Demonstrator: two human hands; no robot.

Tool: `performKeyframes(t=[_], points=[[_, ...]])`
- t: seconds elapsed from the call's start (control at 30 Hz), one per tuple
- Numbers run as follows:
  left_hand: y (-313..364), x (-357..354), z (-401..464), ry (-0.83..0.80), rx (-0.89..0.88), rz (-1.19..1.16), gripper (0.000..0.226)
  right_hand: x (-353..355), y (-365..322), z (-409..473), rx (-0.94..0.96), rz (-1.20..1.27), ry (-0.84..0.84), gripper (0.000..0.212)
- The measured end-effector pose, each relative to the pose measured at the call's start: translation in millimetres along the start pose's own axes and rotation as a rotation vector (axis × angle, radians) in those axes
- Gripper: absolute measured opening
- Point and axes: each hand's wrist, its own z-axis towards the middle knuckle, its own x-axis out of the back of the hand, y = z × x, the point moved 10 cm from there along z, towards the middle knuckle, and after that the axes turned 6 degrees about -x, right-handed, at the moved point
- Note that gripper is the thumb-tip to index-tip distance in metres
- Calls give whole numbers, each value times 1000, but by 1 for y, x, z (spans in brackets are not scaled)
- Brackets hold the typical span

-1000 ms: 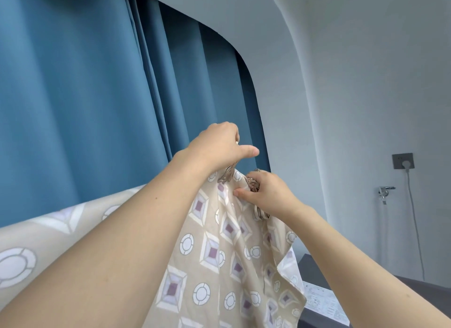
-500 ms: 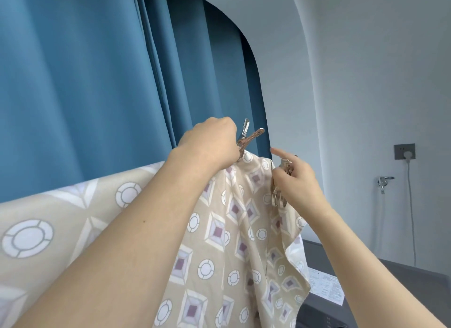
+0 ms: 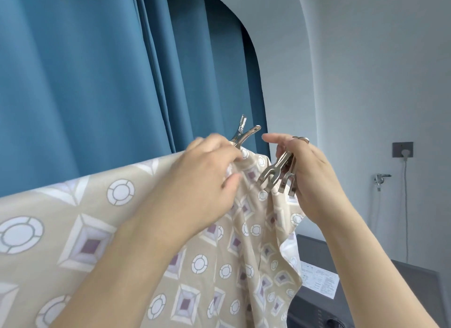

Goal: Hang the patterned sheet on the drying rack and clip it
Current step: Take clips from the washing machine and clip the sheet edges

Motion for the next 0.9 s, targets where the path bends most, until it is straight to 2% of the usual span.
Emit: performKeyframes(t=[0.07,0.13,0.23,0.3,0.4,0.57,0.73,0.9], points=[[-3,-12,-16,-97,173,-279,13,-10,-9,-14,33,-3,-14,35],[-10,-24,-35,-150,308,-465,16,-24,-15,-28,33,-16,-30,35],[-16,-16,-58,-112,408,-738,19,-50,-23,-55,39,-33,-80,34],[-16,-5,-75,-120,452,-824,16,-66,-24,-75,16,-28,-87,34],[-20,23,-102,-59,480,-828,18,-89,-23,-104,9,13,-51,31],[-43,91,-165,76,582,-658,19,-128,-25,-145,-26,155,10,20],[-47,163,-213,194,629,-488,20,-192,-41,-178,-30,175,-163,23],[-52,203,-240,264,745,-545,23,-239,-63,-193,40,205,-300,19]])
